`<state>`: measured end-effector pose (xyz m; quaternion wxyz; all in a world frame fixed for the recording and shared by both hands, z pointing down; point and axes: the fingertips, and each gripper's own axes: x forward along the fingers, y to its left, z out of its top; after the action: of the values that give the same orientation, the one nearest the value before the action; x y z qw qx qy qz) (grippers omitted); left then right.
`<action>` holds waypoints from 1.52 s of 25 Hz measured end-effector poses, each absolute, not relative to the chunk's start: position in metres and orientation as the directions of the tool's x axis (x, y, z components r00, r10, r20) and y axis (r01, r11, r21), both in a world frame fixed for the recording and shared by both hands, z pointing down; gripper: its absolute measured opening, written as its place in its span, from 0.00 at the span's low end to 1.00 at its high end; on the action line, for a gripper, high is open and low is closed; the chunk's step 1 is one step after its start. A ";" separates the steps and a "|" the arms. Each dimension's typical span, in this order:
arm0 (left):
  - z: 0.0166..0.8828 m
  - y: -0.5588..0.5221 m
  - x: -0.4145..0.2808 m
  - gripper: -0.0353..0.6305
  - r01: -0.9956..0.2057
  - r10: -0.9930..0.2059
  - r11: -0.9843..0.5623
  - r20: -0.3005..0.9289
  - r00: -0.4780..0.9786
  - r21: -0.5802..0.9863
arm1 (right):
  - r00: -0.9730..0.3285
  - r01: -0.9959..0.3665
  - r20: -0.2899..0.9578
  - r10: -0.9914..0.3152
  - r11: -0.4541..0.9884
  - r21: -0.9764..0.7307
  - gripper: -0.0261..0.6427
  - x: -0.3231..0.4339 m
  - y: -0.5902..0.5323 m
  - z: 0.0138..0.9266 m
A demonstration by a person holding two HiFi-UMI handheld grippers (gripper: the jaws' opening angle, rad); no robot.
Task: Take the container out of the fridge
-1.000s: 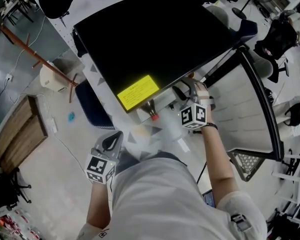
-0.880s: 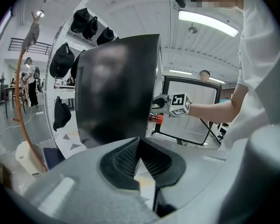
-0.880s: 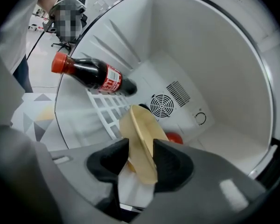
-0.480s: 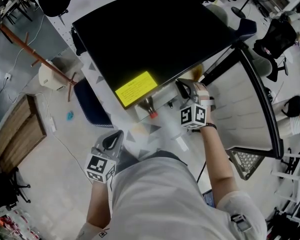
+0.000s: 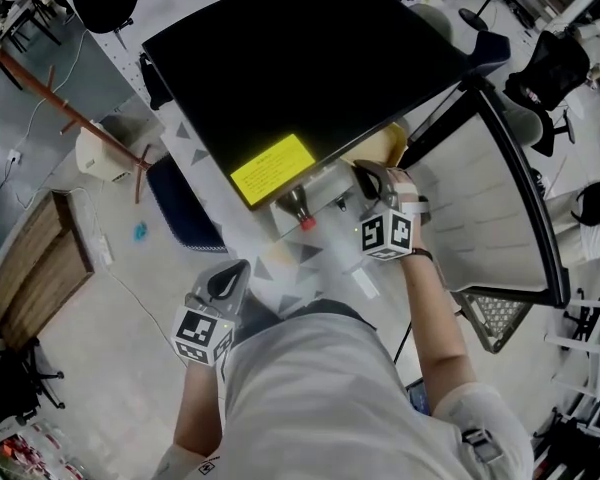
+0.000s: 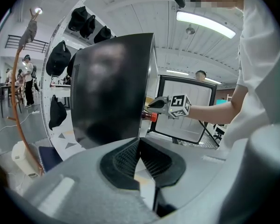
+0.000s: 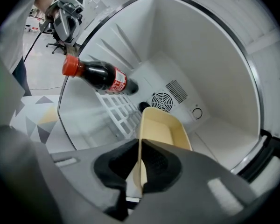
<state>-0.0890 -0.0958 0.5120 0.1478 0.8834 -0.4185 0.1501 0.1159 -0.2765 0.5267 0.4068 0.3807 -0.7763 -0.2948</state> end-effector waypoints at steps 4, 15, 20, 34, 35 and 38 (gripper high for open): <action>0.513 -0.095 -0.085 0.06 -0.760 -0.668 -0.635 0.394 0.631 0.141 | -0.356 -0.381 0.406 -0.842 0.527 0.759 0.07 0.122 -0.268 0.527; 0.507 -0.108 -0.066 0.06 -0.613 -0.523 -0.777 0.398 0.754 0.140 | -0.264 -0.544 0.395 -0.880 0.474 0.693 0.07 0.147 -0.232 0.514; 0.504 -0.111 -0.051 0.06 -0.515 -0.430 -0.847 0.401 0.809 0.132 | -0.201 -0.609 0.392 -0.898 0.428 0.668 0.07 0.160 -0.213 0.513; 0.500 -0.108 -0.016 0.06 -0.240 -0.170 -0.961 0.388 0.906 0.140 | -0.007 -0.792 0.411 -0.912 0.256 0.554 0.07 0.189 -0.142 0.515; 0.501 -0.106 -0.012 0.06 -0.220 -0.150 -0.965 0.385 0.911 0.145 | 0.004 -0.804 0.412 -0.911 0.242 0.543 0.07 0.190 -0.136 0.515; 0.503 -0.099 -0.001 0.06 -0.153 -0.086 -0.976 0.376 0.923 0.154 | 0.040 -0.834 0.405 -0.914 0.193 0.517 0.07 0.193 -0.118 0.513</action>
<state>-0.0006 -0.0986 0.5029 0.0907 0.9763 -0.0612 0.1868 0.1927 -0.1184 0.5131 0.3458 0.6327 -0.6905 -0.0575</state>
